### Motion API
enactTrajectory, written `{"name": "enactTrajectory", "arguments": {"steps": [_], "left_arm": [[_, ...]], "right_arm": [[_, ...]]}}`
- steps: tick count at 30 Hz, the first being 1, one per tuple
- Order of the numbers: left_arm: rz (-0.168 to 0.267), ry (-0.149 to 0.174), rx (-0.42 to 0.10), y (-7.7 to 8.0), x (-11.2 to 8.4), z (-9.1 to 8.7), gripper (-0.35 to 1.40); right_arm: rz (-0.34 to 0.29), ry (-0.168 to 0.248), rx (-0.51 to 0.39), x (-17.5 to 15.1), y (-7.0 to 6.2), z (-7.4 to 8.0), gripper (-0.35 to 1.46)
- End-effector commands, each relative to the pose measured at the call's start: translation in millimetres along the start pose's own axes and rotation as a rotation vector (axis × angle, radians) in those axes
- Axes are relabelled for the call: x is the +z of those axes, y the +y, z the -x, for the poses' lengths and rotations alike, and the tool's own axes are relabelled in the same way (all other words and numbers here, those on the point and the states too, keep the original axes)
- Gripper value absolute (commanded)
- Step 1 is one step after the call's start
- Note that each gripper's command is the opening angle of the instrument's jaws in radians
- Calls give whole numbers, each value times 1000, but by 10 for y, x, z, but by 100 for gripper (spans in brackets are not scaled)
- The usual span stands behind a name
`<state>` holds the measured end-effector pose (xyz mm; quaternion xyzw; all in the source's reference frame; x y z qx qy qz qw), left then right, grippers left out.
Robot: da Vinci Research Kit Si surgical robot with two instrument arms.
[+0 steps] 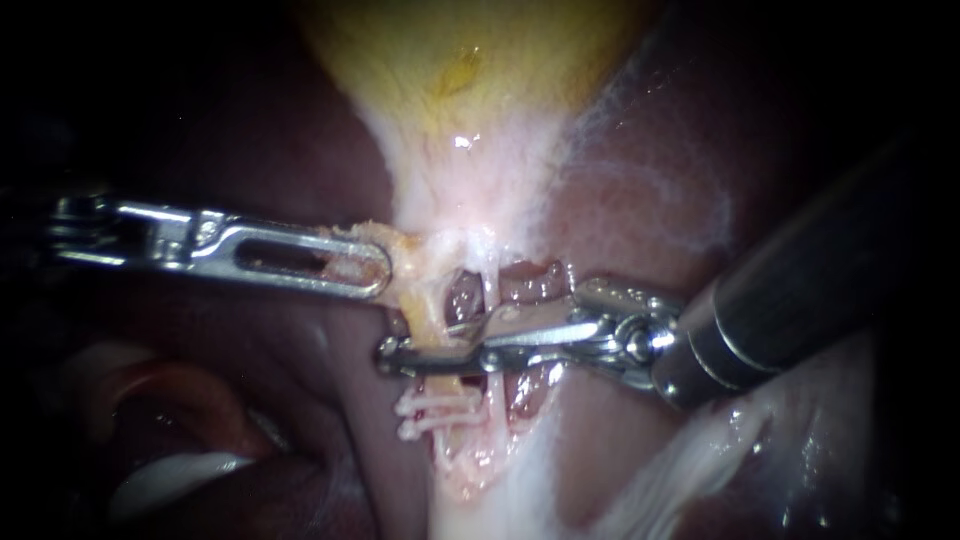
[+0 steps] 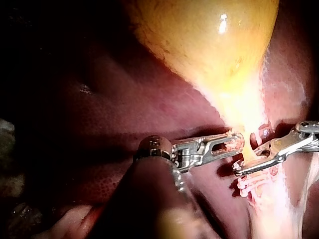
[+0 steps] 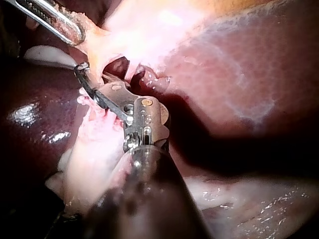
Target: Going back third clip left tube
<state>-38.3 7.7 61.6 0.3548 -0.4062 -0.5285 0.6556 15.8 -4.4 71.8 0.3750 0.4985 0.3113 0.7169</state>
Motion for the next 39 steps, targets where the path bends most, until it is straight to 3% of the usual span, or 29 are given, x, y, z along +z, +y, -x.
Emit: {"name": "enactTrajectory", "arguments": {"steps": [1, 3, 7, 10, 25, 34, 39], "left_arm": [[0, 0, 0, 0, 0, 0, -35], [0, 0, 0, 0, 0, 0, -35], [0, 0, 0, 0, -1, -1, -35], [0, 0, 0, 1, -2, -1, -35], [-1, 1, 1, 1, -3, -2, -35], [-2, 2, 1, 2, -5, -2, -35], [-2, 2, 2, 2, -6, -2, -35]], "right_arm": [[-1, 0, -5, 0, 0, 0, -35], [-6, 8, -71, 0, -1, 0, -32], [14, 41, -236, 3, 1, -1, 40], [20, 39, -283, 4, 2, -2, 49], [31, 33, -399, -15, -1, 6, 50], [41, 33, -444, -56, -1, 4, 50], [41, 34, -488, -95, -8, -4, 50]]}}
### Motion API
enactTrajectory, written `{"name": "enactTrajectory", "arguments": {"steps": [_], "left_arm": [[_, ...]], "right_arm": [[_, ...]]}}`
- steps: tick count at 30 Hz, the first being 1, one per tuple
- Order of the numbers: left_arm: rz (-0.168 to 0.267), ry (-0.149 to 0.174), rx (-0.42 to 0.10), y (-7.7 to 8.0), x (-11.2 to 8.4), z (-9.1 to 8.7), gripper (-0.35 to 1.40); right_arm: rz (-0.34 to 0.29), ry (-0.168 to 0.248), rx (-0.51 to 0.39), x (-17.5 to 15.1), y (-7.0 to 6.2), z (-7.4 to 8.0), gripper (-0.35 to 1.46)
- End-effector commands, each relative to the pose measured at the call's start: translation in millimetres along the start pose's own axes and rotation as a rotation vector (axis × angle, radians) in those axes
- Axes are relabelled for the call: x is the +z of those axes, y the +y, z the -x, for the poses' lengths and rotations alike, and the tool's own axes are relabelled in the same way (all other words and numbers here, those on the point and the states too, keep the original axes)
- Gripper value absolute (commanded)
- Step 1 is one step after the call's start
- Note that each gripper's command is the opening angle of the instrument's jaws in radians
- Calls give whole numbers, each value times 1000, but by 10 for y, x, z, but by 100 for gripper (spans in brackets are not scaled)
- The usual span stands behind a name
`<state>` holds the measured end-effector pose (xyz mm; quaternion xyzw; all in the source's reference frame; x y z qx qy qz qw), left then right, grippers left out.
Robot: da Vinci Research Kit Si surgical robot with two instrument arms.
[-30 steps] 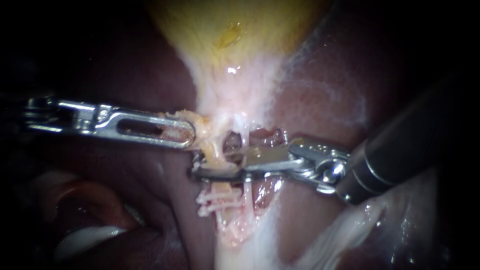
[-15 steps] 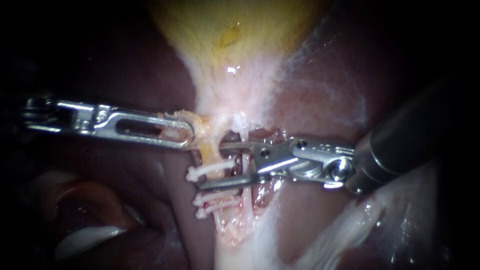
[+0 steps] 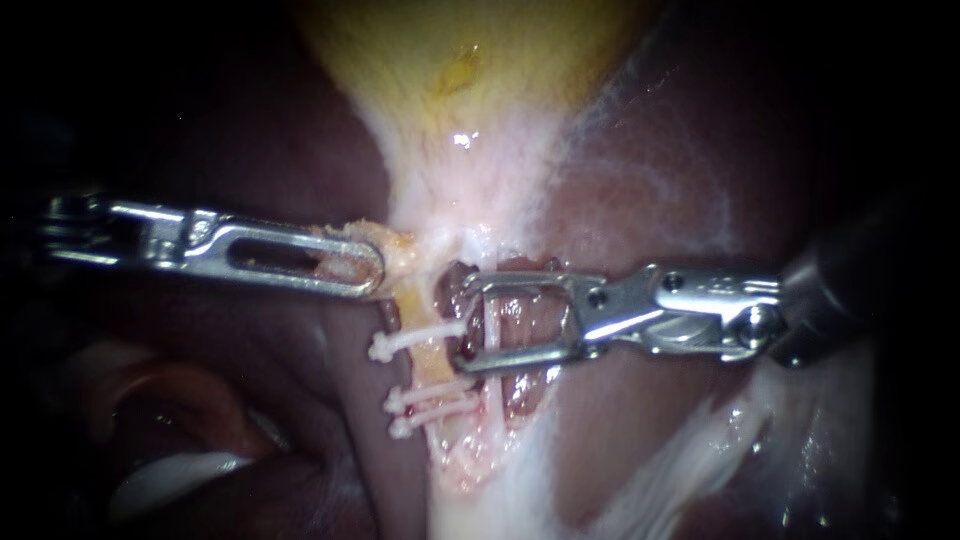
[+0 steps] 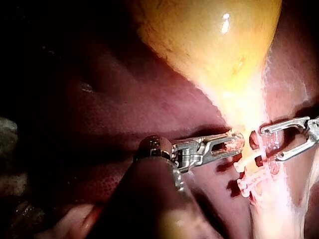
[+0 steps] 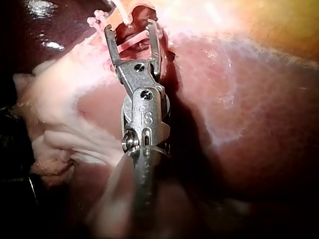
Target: Going back third clip left tube
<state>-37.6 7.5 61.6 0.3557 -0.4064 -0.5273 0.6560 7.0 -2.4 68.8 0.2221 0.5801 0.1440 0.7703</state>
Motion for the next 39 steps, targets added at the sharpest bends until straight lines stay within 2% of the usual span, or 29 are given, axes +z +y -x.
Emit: {"name": "enactTrajectory", "arguments": {"steps": [1, 6, 9, 16, 20, 27, 33, 39], "left_arm": [[0, 0, 0, 0, 0, 0, -35], [0, 0, 1, 2, 0, 0, -35], [-3, 3, 1, 2, 0, 0, -35], [-3, 2, 1, 3, 1, 1, -35], [-2, 1, 2, 9, 5, 1, -35], [2, -2, 7, 26, 22, 4, -35], [13, -10, 14, 41, 45, 2, -35], [15, -4, 22, 46, 58, 1, -35]], "right_arm": [[0, 0, -5, -8, 0, -3, 50], [2, -2, -47, -45, -3, -15, 50], [-5, -2, -62, -59, -3, -17, 50], [-16, -1, -74, -70, -4, -16, 50], [-21, -1, -74, -72, -6, -15, 50], [-27, -1, -80, -77, -7, -15, 50], [-28, 0, -79, -79, -7, -16, 50], [-30, 0, -84, -82, -7, -19, 50]]}}
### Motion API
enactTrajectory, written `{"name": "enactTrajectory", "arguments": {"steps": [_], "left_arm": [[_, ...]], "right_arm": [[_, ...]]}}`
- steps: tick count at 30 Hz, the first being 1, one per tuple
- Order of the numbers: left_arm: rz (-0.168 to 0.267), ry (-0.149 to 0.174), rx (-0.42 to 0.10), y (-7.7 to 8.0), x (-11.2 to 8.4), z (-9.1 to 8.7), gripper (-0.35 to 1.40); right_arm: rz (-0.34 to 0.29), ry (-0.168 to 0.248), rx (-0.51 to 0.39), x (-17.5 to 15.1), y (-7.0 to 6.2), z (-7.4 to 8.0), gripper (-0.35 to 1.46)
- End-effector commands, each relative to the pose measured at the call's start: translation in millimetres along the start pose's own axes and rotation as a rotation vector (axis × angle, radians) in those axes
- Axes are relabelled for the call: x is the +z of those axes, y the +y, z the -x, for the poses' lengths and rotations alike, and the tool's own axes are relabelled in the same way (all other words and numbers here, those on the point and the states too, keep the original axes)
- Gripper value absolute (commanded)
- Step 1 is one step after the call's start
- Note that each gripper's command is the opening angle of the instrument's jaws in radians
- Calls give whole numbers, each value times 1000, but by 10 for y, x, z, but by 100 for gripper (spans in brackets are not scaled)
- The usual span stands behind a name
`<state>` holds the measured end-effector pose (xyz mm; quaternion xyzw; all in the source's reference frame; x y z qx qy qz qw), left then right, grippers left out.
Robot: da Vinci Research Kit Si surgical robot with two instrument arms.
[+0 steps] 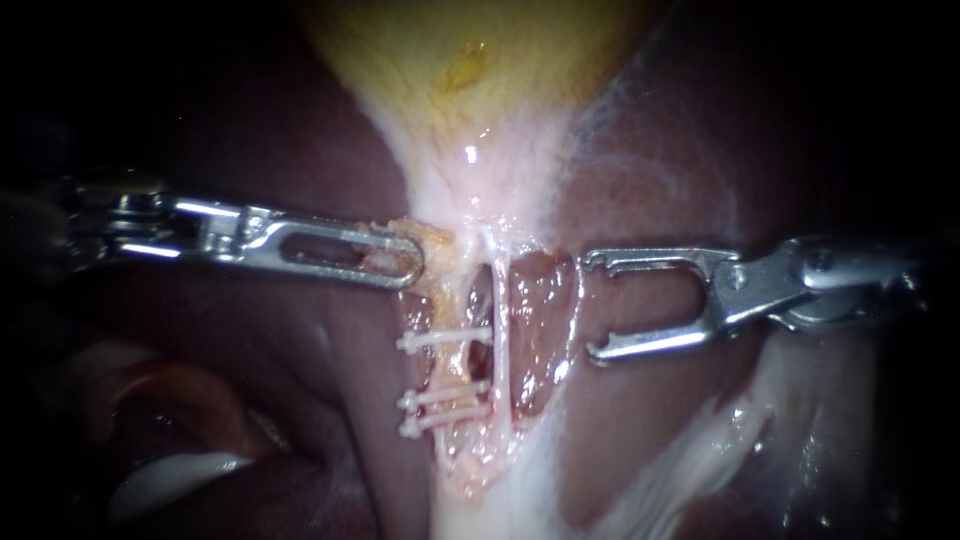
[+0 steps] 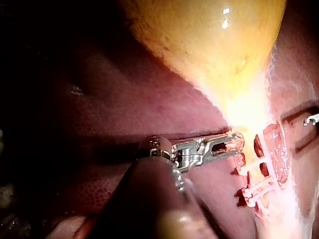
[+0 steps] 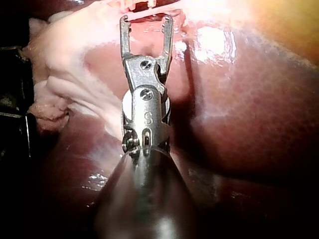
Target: Going back third clip left tube
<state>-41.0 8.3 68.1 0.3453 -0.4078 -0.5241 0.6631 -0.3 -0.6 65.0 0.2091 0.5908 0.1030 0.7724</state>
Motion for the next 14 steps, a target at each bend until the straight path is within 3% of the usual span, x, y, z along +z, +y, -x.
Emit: {"name": "enactTrajectory", "arguments": {"steps": [1, 14], "left_arm": [[1, 0, 1, 0, 1, -1, -35], [3, 2, 1, 0, 1, -1, -35]], "right_arm": [[-1, 0, -6, 0, 0, -1, 50], [-5, 1, -5, -2, -1, -3, 50]]}}
